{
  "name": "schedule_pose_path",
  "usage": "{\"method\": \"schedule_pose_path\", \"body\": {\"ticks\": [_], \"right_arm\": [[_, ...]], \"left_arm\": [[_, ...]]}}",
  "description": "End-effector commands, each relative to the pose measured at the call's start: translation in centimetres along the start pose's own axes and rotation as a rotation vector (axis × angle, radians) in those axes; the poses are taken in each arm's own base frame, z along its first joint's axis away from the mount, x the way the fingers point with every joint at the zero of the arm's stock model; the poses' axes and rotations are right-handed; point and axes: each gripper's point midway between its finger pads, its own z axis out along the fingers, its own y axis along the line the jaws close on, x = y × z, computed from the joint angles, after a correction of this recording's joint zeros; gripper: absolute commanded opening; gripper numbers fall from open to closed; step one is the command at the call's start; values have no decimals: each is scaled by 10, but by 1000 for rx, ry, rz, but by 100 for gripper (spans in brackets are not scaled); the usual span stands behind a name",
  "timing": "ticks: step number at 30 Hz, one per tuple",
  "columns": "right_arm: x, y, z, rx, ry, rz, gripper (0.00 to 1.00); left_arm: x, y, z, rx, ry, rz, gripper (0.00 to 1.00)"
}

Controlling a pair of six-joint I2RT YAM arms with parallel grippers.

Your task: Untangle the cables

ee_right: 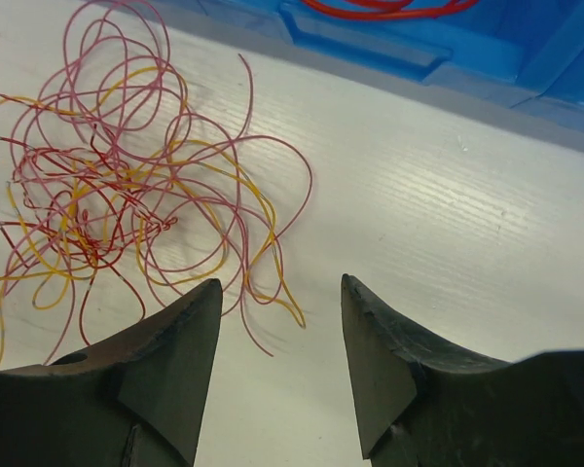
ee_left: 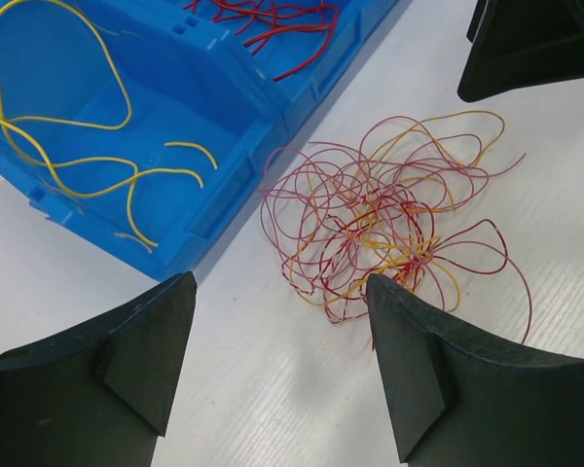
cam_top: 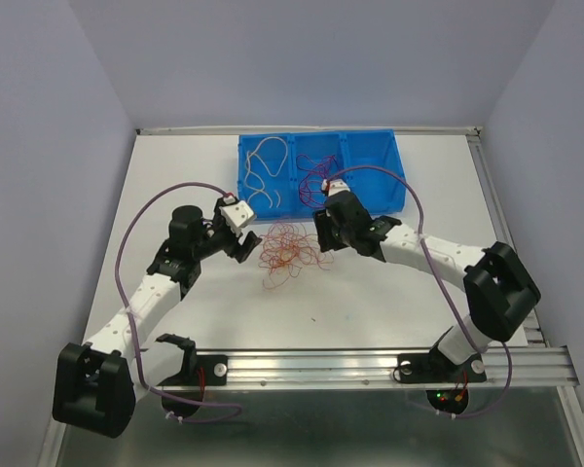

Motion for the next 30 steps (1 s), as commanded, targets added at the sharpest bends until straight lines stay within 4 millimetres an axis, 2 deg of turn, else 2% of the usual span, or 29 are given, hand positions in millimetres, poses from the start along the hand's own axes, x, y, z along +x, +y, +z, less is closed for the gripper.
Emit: {"method": "schedule_pose_path", "body": {"ticks": [1,8,11,13,14,15,16,17,18,19,20,21,24,25,26,27,30], "right_arm": [[8,-4,8,27,26,-4,58],[27,-3,30,36,103,-29,57],[29,-3,35,43,118,-31,45],[31,3,34,13,129,-33,33],[28,5,33,-1,126,-30,26],[25,11,28,-37,120,-28,12],[21,16,24,-66,113,-32,4],[17,20,20,-91,102,-36,1],[2,30,4,-152,59,-30,0],[-2,33,-6,-180,43,-28,1],[-14,39,-18,-218,-5,-24,1],[-28,49,-42,-294,-64,-16,0],[-45,71,-88,-466,-137,-20,1],[-60,77,-115,-521,-202,-23,1],[-67,81,-128,-554,-227,-28,0],[-79,90,-148,-607,-265,-38,0],[-103,99,-186,-679,-335,-61,1]], "left_arm": [[-28,7,0,-7,-59,53,82],[-30,6,-2,-12,-68,58,82],[-30,7,-2,-13,-69,60,82],[-30,7,-2,-12,-68,61,82],[-30,6,-2,-9,-69,61,82],[-30,5,-2,-8,-70,63,82],[-30,5,-2,-8,-70,63,82],[-31,5,-3,-8,-73,66,82],[-32,4,-3,-1,-76,69,82],[-33,4,-4,-2,-79,72,82],[-32,2,-4,6,-79,72,82],[-35,1,-5,6,-86,76,82],[-38,-2,-7,20,-101,87,82],[-40,-4,-8,25,-108,87,82],[-41,-5,-8,30,-112,88,82],[-46,-8,-11,36,-127,88,82],[-66,-10,-18,41,-180,98,82]]}}
